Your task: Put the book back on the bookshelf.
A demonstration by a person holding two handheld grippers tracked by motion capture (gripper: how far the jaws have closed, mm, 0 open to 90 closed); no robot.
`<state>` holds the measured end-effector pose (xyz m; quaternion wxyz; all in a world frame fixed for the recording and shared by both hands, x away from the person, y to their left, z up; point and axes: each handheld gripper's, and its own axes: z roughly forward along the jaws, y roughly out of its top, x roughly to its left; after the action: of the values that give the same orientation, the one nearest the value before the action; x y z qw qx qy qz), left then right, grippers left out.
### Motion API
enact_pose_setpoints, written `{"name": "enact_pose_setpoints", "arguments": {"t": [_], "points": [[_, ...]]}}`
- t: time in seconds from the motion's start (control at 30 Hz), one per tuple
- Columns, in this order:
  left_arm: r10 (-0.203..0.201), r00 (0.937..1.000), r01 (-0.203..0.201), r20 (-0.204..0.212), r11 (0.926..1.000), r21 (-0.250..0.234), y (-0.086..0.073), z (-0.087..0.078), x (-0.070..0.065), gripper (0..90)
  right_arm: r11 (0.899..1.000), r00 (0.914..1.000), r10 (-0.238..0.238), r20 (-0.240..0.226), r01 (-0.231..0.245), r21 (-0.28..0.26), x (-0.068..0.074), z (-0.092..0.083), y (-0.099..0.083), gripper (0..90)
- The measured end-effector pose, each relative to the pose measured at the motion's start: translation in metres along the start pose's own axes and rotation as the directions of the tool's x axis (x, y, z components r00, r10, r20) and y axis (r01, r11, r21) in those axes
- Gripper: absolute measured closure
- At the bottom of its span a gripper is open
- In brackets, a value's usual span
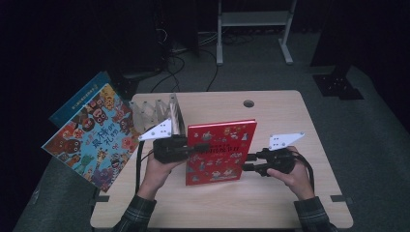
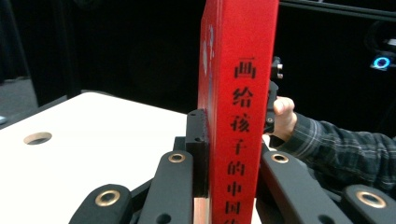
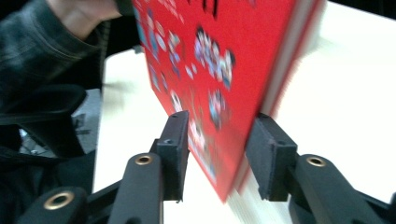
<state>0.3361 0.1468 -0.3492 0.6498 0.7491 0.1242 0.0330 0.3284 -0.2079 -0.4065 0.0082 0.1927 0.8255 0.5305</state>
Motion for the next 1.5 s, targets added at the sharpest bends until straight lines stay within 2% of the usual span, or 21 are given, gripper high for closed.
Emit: {"name": "enact_pose_setpoints", "arguments": {"t": [0.07, 0.17, 0.23, 0.33, 0.47, 0.5, 0.53, 0.63, 0.7, 0.77, 0.8, 0.87, 0.9, 1.0, 1.07, 1.13, 1.3, 1.43, 1.5], "points": [[0.002, 0.9999, -0.002, -0.013, 1.0, -0.002, 0.001, -0.003, 0.001, 79.7, 0.999, 0.9978, 0.007, 0.066, -0.009, 0.034, -0.002, 0.0, -0.006, 53.0], [0.001, 0.9991, -0.001, -0.042, 0.9999, -0.015, 0.003, -0.01, 0.001, 79.7, 0.999, 0.9903, 0.028, 0.136, -0.033, 0.033, -0.008, -0.001, -0.017, 47.1], [0.005, 0.998, -0.006, -0.063, 0.9998, -0.018, 0.004, -0.016, 0.001, 79.7, 0.996, 0.9765, 0.061, 0.207, -0.073, 0.048, -0.014, -0.001, -0.027, 45.0], [0.0, 0.9957, -0.002, -0.092, 0.9998, -0.021, 0.004, -0.024, 0.001, 79.7, 0.992, 0.9582, 0.094, 0.27, -0.114, 0.059, -0.022, -0.001, -0.04, 41.4], [-0.009, 0.9905, 0.007, -0.137, 0.9998, -0.018, 0.002, -0.034, 0.003, 79.7, 0.982, 0.9148, 0.119, 0.386, -0.165, 0.088, -0.033, -0.003, -0.058, 37.6], [-0.008, 0.9891, 0.005, -0.147, 0.9998, -0.017, 0.002, -0.036, 0.003, 79.7, 0.978, 0.9003, 0.128, 0.416, -0.185, 0.099, -0.036, -0.004, -0.062, 34.0], [-0.009, 0.9869, 0.007, -0.161, 0.9999, -0.015, 0.002, -0.039, 0.003, 79.7, 0.975, 0.8916, 0.129, 0.434, -0.194, 0.109, -0.038, -0.004, -0.065, 32.1], [-0.014, 0.9805, 0.011, -0.196, 0.9998, -0.018, 0.003, -0.048, 0.004, 79.7, 0.967, 0.8528, 0.131, 0.506, -0.221, 0.123, -0.045, -0.005, -0.075, 33.0], [-0.019, 0.9777, 0.014, -0.209, 0.9996, -0.024, 0.003, -0.054, 0.004, 79.6, 0.961, 0.8339, 0.137, 0.535, -0.243, 0.132, -0.051, -0.005, -0.083, 32.2], [-0.026, 0.9731, 0.02, -0.229, 0.9994, -0.029, 0.003, -0.061, 0.004, 79.7, 0.949, 0.8094, 0.155, 0.567, -0.281, 0.142, -0.056, -0.005, -0.088, 31.3], [-0.031, 0.9705, 0.024, -0.239, 0.9992, -0.032, 0.003, -0.064, 0.004, 79.7, 0.945, 0.8002, 0.156, 0.579, -0.292, 0.148, -0.058, -0.005, -0.09, 30.1], [-0.032, 0.9655, 0.025, -0.259, 0.9992, -0.03, 0.003, -0.07, 0.004, 79.6, 0.946, 0.7754, 0.153, 0.613, -0.294, 0.136, -0.06, -0.006, -0.092, 30.1], [-0.034, 0.9631, 0.027, -0.267, 0.9991, -0.032, 0.003, -0.074, 0.004, 79.7, 0.945, 0.7692, 0.156, 0.62, -0.299, 0.134, -0.061, -0.007, -0.092, 29.9], [-0.041, 0.9553, 0.03, -0.293, 0.9986, -0.043, 0.002, -0.083, 0.004, 79.7, 0.948, 0.7581, 0.161, 0.632, -0.297, 0.116, -0.063, -0.008, -0.095, 23.9], [-0.042, 0.9491, 0.027, -0.312, 0.9983, -0.052, 0.002, -0.089, 0.004, 79.7, 0.953, 0.7559, 0.163, 0.634, -0.288, 0.098, -0.065, -0.008, -0.098, 19.9], [-0.043, 0.9437, 0.025, -0.328, 0.998, -0.058, 0.002, -0.095, 0.003, 79.7, 0.951, 0.7472, 0.169, 0.643, -0.295, 0.094, -0.066, -0.008, -0.099, 15.8], [-0.059, 0.9313, 0.033, -0.359, 0.9963, -0.08, 0.001, -0.114, 0.001, 79.7, 0.947, 0.7388, 0.177, 0.65, -0.307, 0.09, -0.067, -0.008, -0.099, 13.1], [-0.068, 0.9241, 0.03, -0.376, 0.9939, -0.106, 0.003, -0.132, -0.001, 79.6, 0.947, 0.7355, 0.178, 0.654, -0.308, 0.089, -0.067, -0.008, -0.099, 13.0], [-0.076, 0.9182, 0.029, -0.389, 0.9917, -0.125, 0.003, -0.144, -0.003, 79.6, 0.947, 0.7347, 0.179, 0.654, -0.308, 0.088, -0.067, -0.008, -0.099, 13.1]]}}
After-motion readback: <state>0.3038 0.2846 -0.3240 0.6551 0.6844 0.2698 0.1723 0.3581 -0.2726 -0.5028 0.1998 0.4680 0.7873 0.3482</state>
